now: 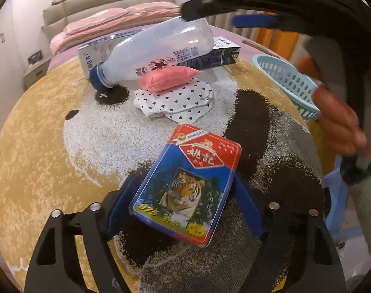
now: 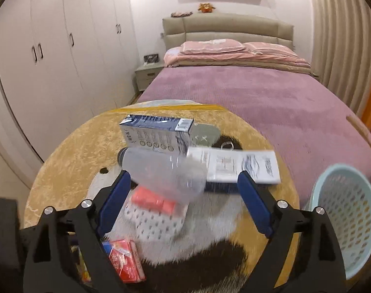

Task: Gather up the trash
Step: 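Grasp the clear plastic bottle with right tool while left tool holds the tiger box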

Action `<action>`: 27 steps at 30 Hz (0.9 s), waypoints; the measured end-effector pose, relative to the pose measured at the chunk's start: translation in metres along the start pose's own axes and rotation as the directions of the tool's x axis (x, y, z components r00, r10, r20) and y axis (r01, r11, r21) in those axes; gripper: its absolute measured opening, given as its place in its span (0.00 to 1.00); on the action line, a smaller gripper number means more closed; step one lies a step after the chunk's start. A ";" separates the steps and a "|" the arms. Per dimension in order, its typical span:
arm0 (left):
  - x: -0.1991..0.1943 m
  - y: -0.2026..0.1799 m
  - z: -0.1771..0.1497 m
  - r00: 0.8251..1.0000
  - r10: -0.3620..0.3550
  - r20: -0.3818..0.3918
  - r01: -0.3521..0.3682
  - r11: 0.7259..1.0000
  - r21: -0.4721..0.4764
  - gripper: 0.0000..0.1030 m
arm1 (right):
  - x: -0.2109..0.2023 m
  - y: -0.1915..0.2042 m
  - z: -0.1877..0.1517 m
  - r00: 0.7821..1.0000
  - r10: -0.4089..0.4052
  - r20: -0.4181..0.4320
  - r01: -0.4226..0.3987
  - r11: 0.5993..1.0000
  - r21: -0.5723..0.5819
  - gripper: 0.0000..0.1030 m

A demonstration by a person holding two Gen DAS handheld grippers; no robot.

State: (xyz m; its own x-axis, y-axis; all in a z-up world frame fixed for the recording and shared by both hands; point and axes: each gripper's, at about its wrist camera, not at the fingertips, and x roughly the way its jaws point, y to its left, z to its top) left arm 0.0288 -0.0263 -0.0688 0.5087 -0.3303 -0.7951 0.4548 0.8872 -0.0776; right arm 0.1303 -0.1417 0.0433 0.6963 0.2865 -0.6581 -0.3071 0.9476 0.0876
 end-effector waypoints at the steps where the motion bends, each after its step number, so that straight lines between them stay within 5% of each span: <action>1: -0.001 0.001 0.000 1.000 0.001 0.002 -0.001 1.000 -0.011 0.70 | 0.010 0.002 0.004 1.000 0.006 -0.024 -0.006 1.000 -0.008 0.82; 5: -0.014 0.014 -0.003 0.999 -0.027 0.043 0.030 0.997 -0.078 0.67 | 0.035 0.003 0.006 0.994 0.041 -0.099 -0.041 0.999 0.003 0.82; 9: -0.035 0.032 -0.011 0.996 0.008 0.090 0.003 0.992 -0.125 0.66 | 0.035 0.009 -0.005 0.991 0.067 -0.113 -0.066 0.998 0.006 0.66; 17: -0.075 0.083 -0.023 0.980 0.102 0.170 -0.047 0.953 -0.300 0.66 | -0.009 0.038 -0.037 0.996 0.048 -0.071 -0.049 0.999 -0.022 0.57; 27: -0.082 0.097 -0.033 0.977 0.123 0.173 -0.057 0.937 -0.346 0.65 | -0.064 0.055 -0.113 1.000 -0.005 -0.029 0.003 0.995 -0.098 0.57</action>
State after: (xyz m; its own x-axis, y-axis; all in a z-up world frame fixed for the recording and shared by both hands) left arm 0.0075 0.0977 -0.0312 0.6794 -0.2691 -0.6827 0.1444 0.9612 -0.2352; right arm -0.0045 -0.1241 0.0062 0.6789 0.2772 -0.6798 -0.3673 0.9300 0.0125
